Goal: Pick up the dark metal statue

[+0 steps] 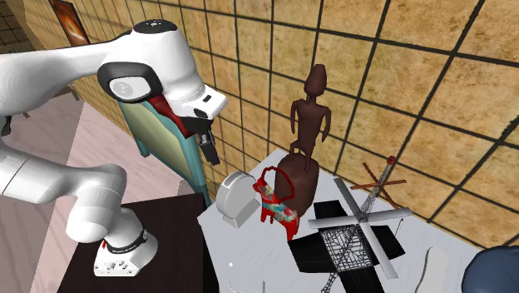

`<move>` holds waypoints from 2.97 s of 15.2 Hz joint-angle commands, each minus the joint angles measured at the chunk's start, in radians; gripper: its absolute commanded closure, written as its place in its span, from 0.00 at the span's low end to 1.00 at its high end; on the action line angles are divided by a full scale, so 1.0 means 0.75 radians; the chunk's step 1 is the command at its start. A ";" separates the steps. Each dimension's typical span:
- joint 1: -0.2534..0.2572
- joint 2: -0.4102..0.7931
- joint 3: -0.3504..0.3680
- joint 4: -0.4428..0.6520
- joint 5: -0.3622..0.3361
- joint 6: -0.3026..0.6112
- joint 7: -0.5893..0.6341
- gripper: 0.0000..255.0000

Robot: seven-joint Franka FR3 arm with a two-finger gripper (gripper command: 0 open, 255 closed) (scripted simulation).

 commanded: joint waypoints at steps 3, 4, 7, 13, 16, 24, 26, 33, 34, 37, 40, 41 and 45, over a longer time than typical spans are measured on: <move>-0.035 0.009 0.089 -0.047 -0.005 0.154 0.150 0.00; -0.055 0.020 0.136 -0.065 -0.012 0.229 0.227 0.00; -0.133 0.078 0.280 -0.090 -0.054 0.441 0.469 0.00; -0.397 0.264 0.611 -0.015 -0.272 0.755 1.030 0.00; -0.593 0.370 0.807 0.083 -0.453 0.827 1.352 0.00; -1.026 0.604 1.244 0.344 -0.923 0.768 2.022 0.00; -1.033 0.607 1.254 0.317 -0.941 0.791 2.050 0.00; -1.050 0.618 1.278 0.274 -0.980 0.829 2.105 1.00; -1.050 0.618 1.278 0.274 -0.979 0.828 2.105 1.00; -1.049 0.616 1.276 0.273 -0.977 0.829 2.103 1.00; -1.048 0.615 1.275 0.272 -0.976 0.829 2.102 1.00; -1.049 0.617 1.276 0.271 -0.978 0.830 2.105 1.00; -1.031 0.607 1.252 0.322 -0.937 0.786 2.044 1.00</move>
